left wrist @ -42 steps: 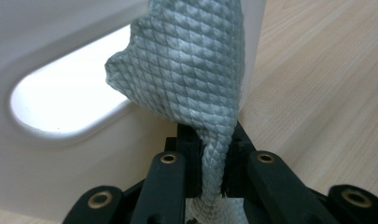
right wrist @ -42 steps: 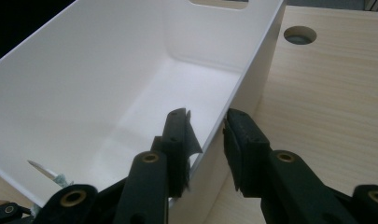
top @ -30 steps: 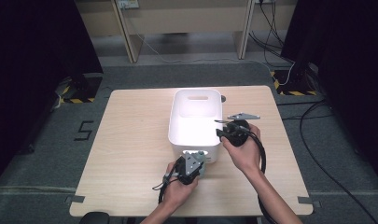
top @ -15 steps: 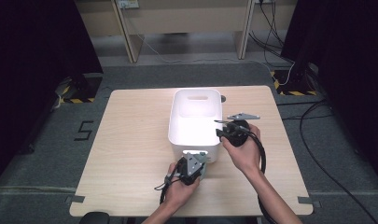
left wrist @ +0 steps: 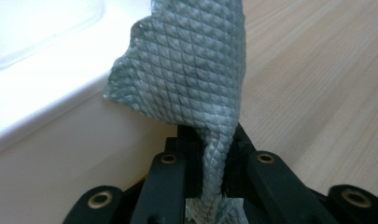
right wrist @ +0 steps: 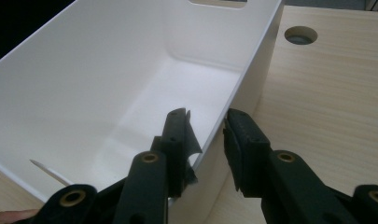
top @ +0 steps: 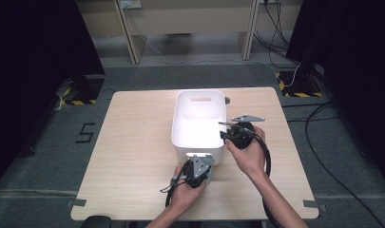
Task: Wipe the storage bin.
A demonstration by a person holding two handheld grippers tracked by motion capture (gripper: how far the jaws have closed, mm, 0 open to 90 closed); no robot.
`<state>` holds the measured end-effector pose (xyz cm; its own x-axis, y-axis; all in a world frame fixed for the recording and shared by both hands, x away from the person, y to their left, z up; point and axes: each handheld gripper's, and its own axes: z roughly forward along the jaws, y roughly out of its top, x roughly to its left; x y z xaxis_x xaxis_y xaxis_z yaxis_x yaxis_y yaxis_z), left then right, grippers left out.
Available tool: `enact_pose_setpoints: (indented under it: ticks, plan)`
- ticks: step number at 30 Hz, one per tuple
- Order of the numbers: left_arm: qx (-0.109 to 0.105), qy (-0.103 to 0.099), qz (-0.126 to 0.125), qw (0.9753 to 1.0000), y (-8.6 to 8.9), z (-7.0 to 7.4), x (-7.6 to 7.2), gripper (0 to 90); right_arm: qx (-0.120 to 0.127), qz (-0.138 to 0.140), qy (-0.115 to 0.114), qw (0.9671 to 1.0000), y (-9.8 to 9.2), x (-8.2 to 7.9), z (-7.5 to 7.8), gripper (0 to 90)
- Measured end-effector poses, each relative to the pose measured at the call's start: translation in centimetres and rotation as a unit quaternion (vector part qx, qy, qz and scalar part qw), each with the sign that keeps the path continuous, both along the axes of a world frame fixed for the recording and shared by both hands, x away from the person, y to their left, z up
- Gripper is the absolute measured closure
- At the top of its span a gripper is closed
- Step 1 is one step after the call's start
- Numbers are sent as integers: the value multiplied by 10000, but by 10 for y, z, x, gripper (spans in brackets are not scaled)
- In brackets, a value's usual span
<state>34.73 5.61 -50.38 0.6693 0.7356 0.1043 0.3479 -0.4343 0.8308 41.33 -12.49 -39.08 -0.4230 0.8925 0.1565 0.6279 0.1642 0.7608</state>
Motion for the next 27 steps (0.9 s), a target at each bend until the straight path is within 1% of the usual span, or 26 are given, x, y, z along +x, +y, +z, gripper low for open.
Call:
enact_pose_setpoints:
  ticks: [4,7,8,10,13,16,19,20,23,24,27]
  plan:
    - [-32,-7,-7,10000,-3,1,0,811,10,-5,10,10000,0,0,0,700]
    - [-14,-13,-24,10000,-3,2,0,811,19,-2,12,10000,0,0,0,700]
    - [-57,-21,-15,10000,-4,2,0,811,11,4,6,10000,0,0,0,700]
    - [-75,-40,-15,10000,-5,3,0,811,17,2,12,10000,0,0,0,700]
    - [-69,-61,-25,10000,-5,5,-1,811,16,9,8,10000,0,0,0,700]
    - [-128,-113,-2,9999,-5,7,-1,811,15,10,7,10000,0,0,0,699]
    - [-143,-94,-10,9999,-5,9,-2,811,17,10,6,10000,0,0,0,699]
    - [-192,-115,2,9997,-6,10,-2,811,18,10,7,10000,0,0,0,700]
    - [-204,-134,-15,9997,-7,13,-2,811,18,8,7,10000,0,0,0,699]
    - [-241,-145,-20,9996,-7,15,-2,811,18,8,7,10000,0,0,0,699]
    - [-281,-105,-25,9995,-7,15,-2,811,23,2,6,10000,0,0,0,699]
